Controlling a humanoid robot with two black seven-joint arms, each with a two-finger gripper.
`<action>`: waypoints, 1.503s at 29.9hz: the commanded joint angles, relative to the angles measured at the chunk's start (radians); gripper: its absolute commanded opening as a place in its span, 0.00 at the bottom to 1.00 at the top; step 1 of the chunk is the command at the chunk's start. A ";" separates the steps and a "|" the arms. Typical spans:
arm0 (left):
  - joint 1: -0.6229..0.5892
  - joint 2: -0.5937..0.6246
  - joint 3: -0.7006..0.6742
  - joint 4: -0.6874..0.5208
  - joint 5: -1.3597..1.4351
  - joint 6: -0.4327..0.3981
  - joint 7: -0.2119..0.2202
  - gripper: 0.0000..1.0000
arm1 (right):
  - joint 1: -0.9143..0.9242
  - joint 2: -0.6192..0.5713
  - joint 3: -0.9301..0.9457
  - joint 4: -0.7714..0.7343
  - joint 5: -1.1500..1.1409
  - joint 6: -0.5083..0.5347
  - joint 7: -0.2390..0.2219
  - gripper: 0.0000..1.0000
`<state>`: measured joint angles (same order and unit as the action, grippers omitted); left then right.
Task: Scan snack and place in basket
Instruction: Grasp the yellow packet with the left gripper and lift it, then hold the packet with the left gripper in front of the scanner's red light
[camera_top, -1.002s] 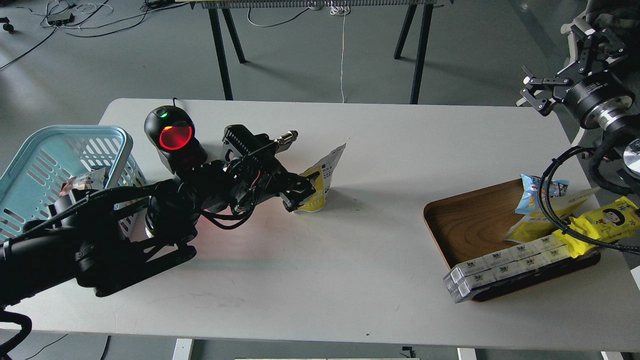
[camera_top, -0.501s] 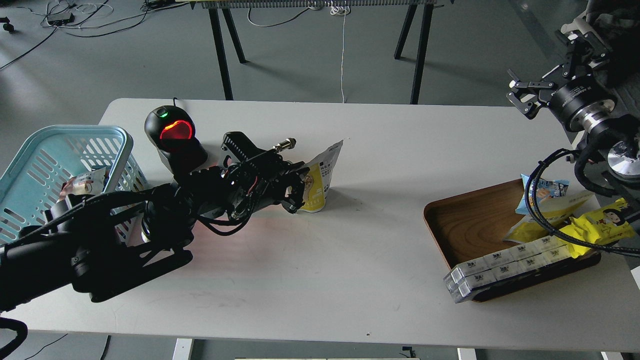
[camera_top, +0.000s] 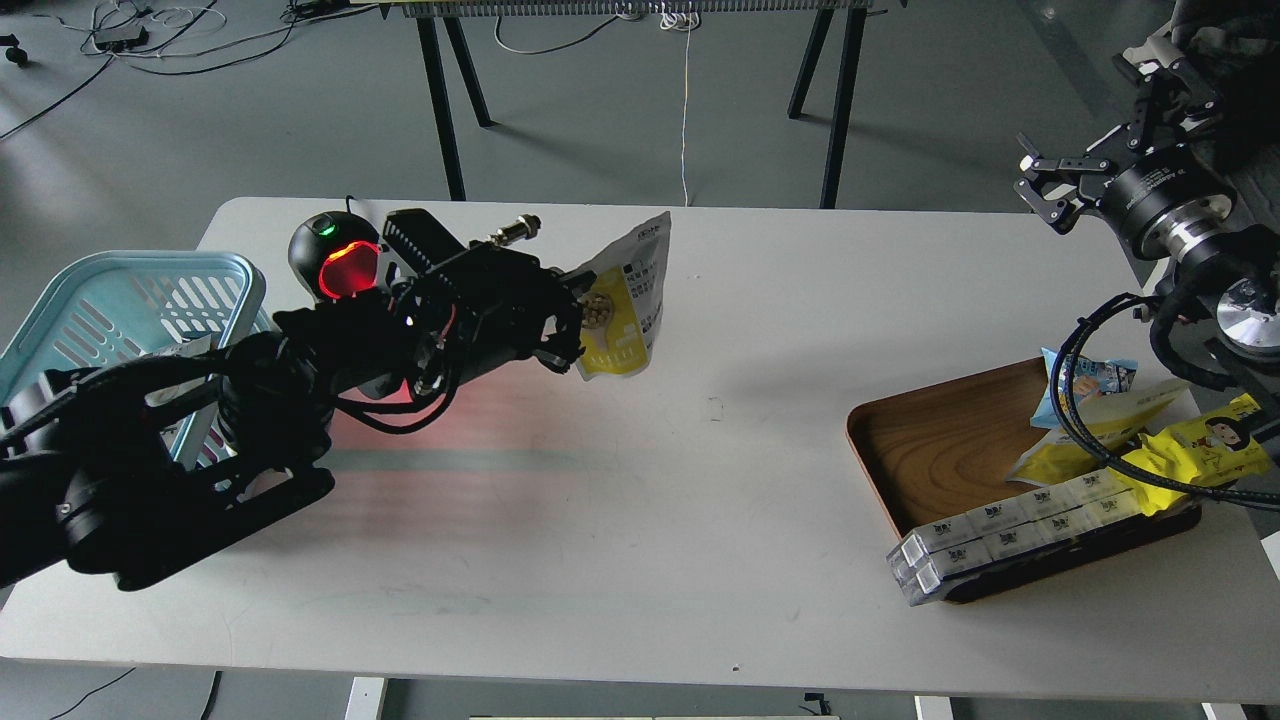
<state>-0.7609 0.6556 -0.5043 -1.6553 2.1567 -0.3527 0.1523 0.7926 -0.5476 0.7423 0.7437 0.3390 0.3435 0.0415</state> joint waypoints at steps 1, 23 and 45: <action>-0.006 0.108 -0.060 -0.050 -0.058 -0.017 -0.037 0.00 | 0.002 0.000 0.002 0.000 0.000 0.000 0.000 0.97; 0.002 0.409 -0.007 -0.097 -0.288 -0.014 -0.122 0.00 | 0.025 0.001 -0.001 0.000 0.000 -0.004 -0.003 0.97; -0.024 0.404 0.035 -0.098 -0.150 -0.120 -0.183 0.00 | 0.025 0.001 -0.003 0.000 0.002 -0.003 -0.003 0.97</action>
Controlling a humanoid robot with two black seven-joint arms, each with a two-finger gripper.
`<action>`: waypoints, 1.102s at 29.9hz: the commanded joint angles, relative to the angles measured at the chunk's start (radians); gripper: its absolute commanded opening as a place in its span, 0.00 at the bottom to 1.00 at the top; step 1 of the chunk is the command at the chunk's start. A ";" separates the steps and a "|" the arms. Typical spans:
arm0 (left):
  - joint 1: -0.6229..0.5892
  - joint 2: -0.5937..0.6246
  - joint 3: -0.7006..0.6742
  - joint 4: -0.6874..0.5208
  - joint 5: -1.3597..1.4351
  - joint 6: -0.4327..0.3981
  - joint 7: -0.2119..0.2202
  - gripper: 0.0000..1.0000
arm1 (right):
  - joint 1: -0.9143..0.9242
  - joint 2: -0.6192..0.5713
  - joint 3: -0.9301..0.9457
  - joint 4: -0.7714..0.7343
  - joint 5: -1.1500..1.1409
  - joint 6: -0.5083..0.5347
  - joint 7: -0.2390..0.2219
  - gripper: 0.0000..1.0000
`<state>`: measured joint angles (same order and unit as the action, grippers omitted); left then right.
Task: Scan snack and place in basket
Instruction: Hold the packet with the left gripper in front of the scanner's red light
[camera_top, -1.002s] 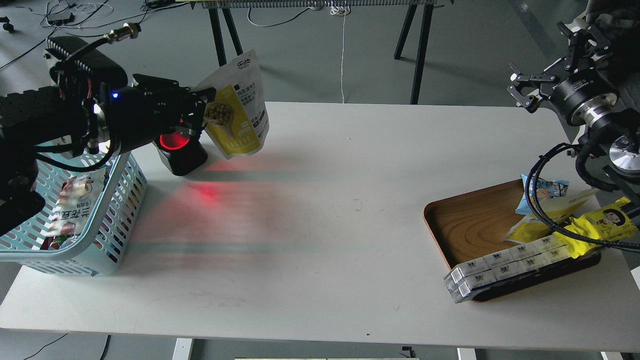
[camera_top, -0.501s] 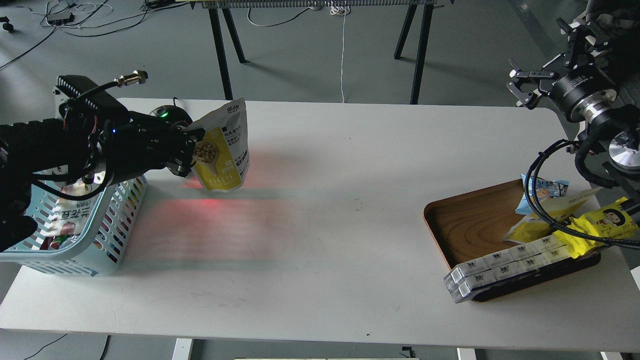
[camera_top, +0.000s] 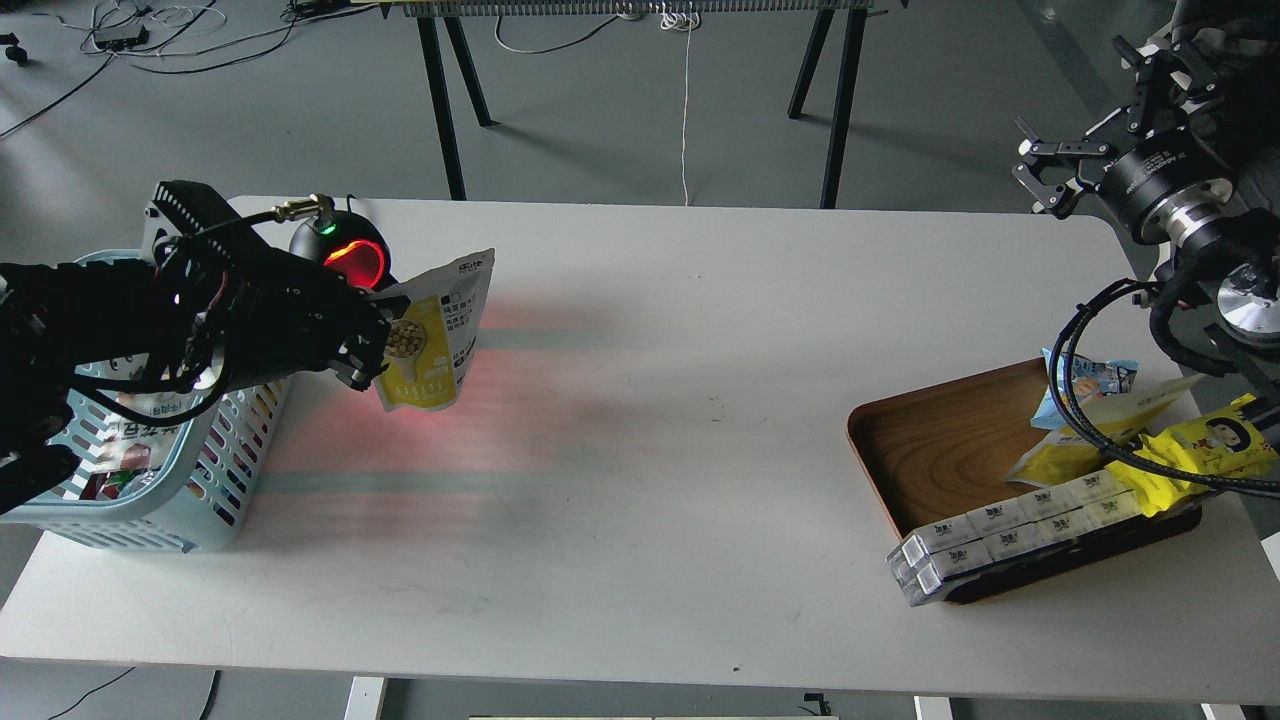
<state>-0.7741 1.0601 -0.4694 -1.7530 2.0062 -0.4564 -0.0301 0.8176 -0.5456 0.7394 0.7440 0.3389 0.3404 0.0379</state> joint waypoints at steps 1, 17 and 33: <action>-0.014 -0.002 0.000 0.000 0.000 -0.021 -0.001 0.00 | 0.000 0.001 0.000 0.000 0.000 0.000 0.000 0.97; -0.040 -0.018 -0.002 0.000 0.000 -0.030 0.007 0.00 | 0.000 0.013 0.000 -0.002 0.000 -0.001 -0.001 0.97; -0.039 -0.084 -0.012 0.001 0.000 -0.015 0.044 0.00 | 0.000 0.013 -0.003 -0.003 0.000 -0.001 -0.001 0.97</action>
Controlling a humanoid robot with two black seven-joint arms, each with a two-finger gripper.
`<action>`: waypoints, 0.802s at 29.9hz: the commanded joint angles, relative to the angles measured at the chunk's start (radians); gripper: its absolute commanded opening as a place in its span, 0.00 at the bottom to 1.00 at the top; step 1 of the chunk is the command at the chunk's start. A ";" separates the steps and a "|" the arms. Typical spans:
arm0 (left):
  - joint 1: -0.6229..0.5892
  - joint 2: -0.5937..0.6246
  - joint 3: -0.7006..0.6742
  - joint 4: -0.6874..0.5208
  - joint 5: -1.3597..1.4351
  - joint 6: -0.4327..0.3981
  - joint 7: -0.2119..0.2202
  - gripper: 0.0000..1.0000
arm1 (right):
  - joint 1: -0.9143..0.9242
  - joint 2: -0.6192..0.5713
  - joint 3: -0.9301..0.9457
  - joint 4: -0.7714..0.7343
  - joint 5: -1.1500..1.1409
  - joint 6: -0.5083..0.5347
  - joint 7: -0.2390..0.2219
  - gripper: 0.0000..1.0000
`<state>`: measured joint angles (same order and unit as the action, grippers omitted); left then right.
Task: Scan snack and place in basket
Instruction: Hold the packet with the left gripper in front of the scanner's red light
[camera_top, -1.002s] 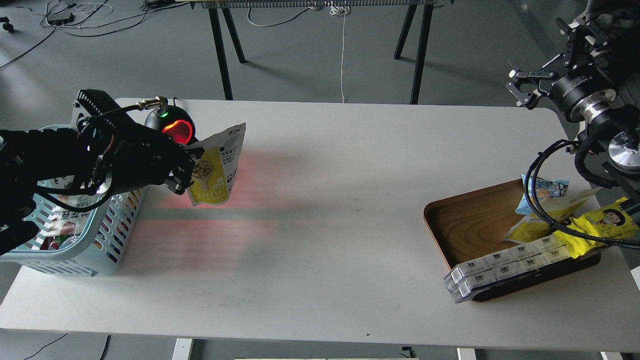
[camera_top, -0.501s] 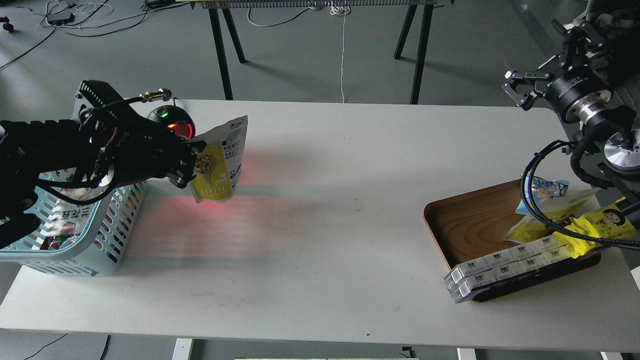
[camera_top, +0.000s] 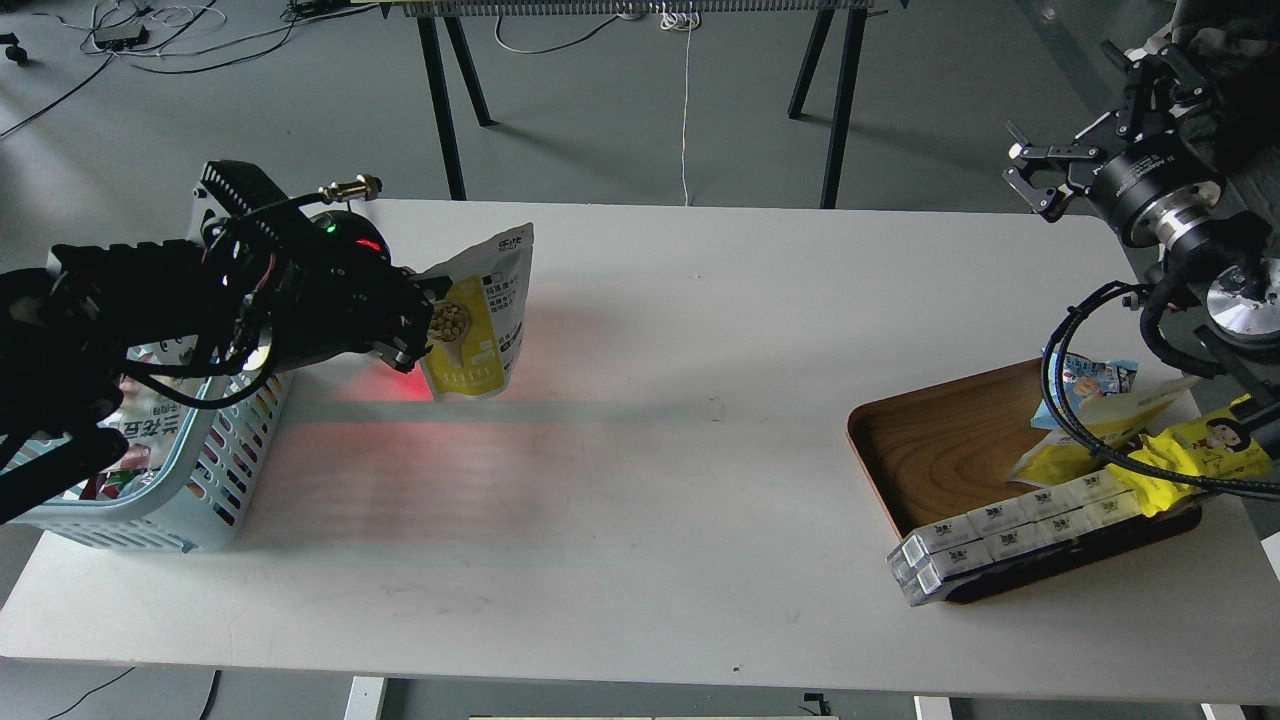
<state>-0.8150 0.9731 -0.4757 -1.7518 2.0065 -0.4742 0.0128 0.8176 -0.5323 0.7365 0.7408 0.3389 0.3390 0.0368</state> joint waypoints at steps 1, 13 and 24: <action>0.002 0.004 -0.007 0.000 0.000 0.003 0.001 0.00 | 0.000 0.000 0.000 0.000 0.000 0.000 0.000 0.97; 0.005 0.021 -0.017 -0.002 -0.002 0.065 0.001 0.00 | 0.000 0.000 0.000 0.002 0.000 0.000 -0.002 0.97; 0.036 0.038 -0.015 0.000 -0.003 0.160 0.001 0.00 | 0.000 0.000 -0.002 0.002 0.000 -0.001 -0.002 0.97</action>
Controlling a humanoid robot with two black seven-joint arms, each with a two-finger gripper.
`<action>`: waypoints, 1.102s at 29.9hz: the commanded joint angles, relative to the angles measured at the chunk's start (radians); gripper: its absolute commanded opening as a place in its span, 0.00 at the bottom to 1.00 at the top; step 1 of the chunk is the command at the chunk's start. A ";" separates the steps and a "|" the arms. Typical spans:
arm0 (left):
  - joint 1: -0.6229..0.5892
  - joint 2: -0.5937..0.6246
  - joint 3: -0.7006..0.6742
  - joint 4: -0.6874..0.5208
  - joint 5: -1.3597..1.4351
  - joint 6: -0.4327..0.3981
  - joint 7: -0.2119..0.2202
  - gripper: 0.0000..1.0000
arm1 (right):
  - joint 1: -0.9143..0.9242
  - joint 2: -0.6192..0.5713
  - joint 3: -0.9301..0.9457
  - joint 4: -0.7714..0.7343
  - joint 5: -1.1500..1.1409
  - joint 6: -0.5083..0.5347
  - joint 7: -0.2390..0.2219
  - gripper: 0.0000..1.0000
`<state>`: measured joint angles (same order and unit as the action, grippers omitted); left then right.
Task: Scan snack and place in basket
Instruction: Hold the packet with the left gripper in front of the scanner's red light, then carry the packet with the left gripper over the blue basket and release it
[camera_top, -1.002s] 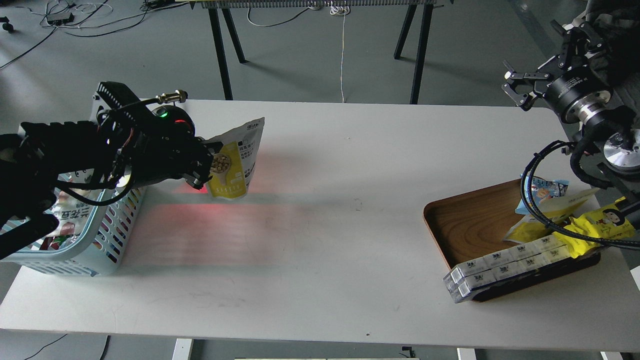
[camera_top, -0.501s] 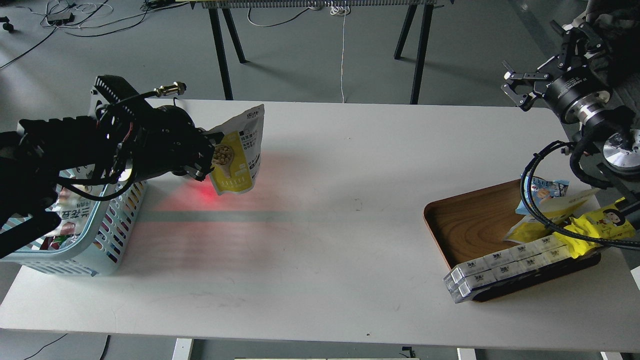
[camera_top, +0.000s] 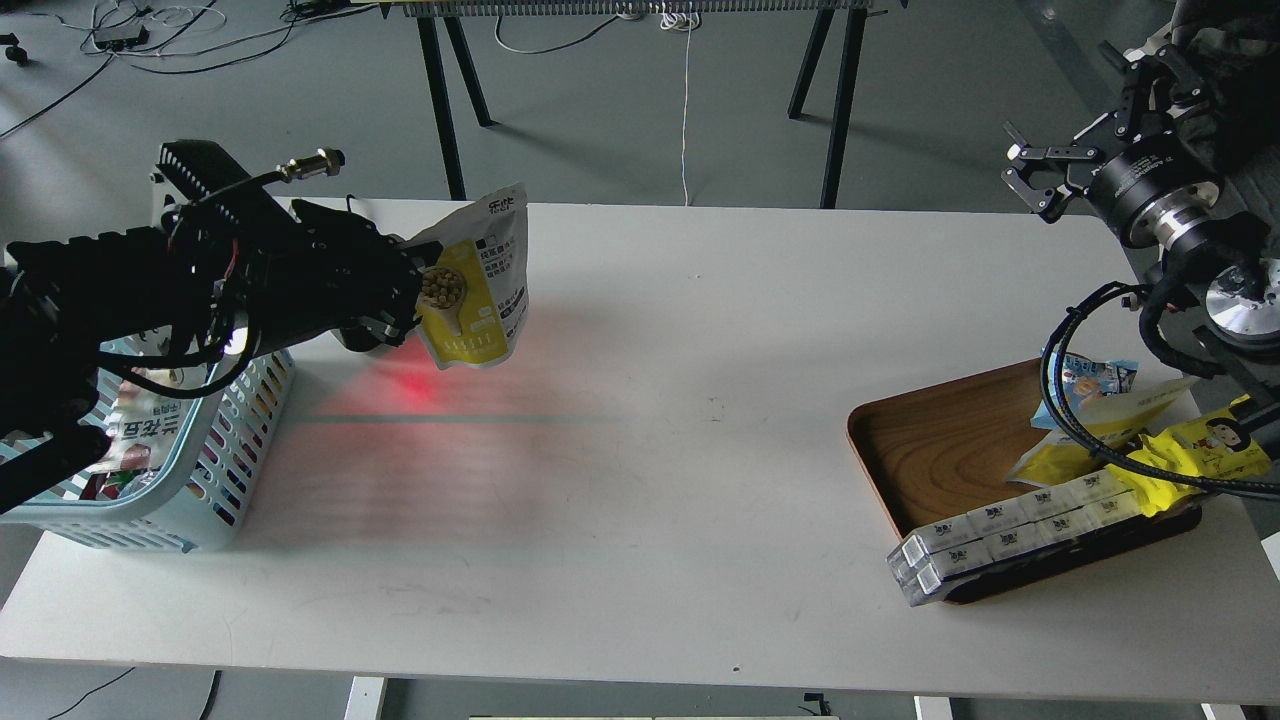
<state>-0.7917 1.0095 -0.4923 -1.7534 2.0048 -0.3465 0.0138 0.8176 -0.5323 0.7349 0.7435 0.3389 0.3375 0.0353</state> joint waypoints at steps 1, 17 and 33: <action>0.023 0.000 0.001 0.002 -0.001 0.052 0.002 0.00 | 0.000 0.000 0.000 0.000 0.000 0.000 0.000 0.97; 0.100 0.021 0.000 0.000 -0.066 0.095 0.080 0.00 | -0.002 0.000 0.000 0.001 0.000 0.000 -0.002 0.97; 0.005 0.109 -0.008 -0.009 -0.075 -0.086 0.015 0.00 | 0.000 0.006 0.000 0.001 -0.018 -0.002 -0.002 0.97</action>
<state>-0.7553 1.1065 -0.5045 -1.7629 1.9297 -0.3900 0.0397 0.8160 -0.5267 0.7338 0.7440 0.3260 0.3361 0.0337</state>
